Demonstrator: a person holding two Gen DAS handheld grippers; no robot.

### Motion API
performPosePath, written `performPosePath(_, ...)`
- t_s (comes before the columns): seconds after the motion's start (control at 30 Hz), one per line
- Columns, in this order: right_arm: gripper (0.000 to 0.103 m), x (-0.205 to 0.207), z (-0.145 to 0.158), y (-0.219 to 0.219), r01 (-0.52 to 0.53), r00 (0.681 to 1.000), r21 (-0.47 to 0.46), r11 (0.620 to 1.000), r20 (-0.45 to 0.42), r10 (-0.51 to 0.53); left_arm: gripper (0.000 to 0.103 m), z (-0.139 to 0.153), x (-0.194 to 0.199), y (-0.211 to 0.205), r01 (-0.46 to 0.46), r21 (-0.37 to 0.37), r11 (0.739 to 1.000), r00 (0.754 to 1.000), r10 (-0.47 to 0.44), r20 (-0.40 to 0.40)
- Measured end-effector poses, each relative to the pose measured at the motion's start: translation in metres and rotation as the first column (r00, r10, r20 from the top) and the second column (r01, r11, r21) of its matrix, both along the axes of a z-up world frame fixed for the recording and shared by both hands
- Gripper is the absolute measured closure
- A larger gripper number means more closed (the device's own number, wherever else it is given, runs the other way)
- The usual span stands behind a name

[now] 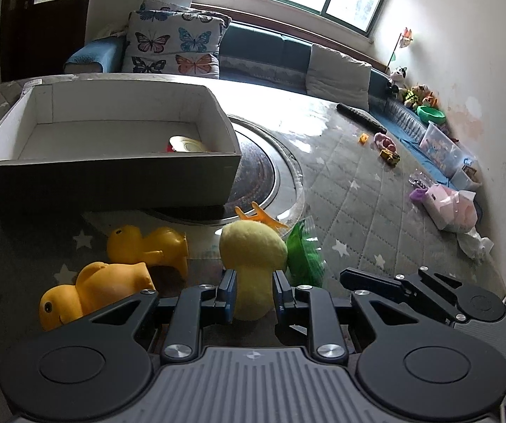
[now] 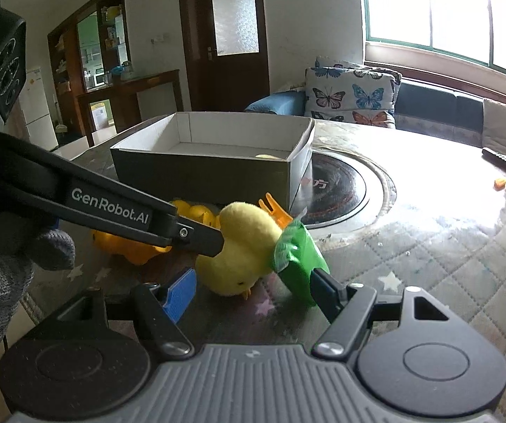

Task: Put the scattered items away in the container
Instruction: 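Return the right tool to the toys and grasp the green plastic bag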

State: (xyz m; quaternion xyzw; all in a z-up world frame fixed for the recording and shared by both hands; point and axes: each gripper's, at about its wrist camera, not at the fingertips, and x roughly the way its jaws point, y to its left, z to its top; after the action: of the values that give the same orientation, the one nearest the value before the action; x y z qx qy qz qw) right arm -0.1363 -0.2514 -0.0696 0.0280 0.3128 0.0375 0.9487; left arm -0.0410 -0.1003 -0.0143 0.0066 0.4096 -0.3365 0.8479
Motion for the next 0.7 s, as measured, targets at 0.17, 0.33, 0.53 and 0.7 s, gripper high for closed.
performPosePath(0.17, 0.03, -0.003, -0.002, 0.002, 0.001, 1.0, 0.009, 1.0, -0.003, -0.001, 0.079, -0.001, -0.002, 0.001, -0.002, 0.008, 1.0, 1.0, 0.002, 0.004)
performPosePath(0.33, 0.03, -0.004, -0.005, 0.004, 0.001, 1.0, 0.014, 1.0, -0.008, -0.001, 0.079, -0.001, -0.004, 0.002, -0.002, 0.012, 1.0, 1.0, 0.002, 0.008)
performPosePath(0.53, 0.03, -0.006, -0.009, 0.004, 0.006, 1.0, 0.027, 1.0, -0.016, -0.006, 0.079, -0.003, -0.005, 0.003, -0.002, 0.019, 1.0, 1.0, 0.002, 0.006)
performPosePath(0.7, 0.03, -0.006, -0.011, 0.0, 0.019, 1.0, 0.032, 0.999, -0.019, -0.018, 0.079, -0.002, -0.007, 0.0, 0.013, 0.02, 1.0, 1.0, -0.013, 0.007)
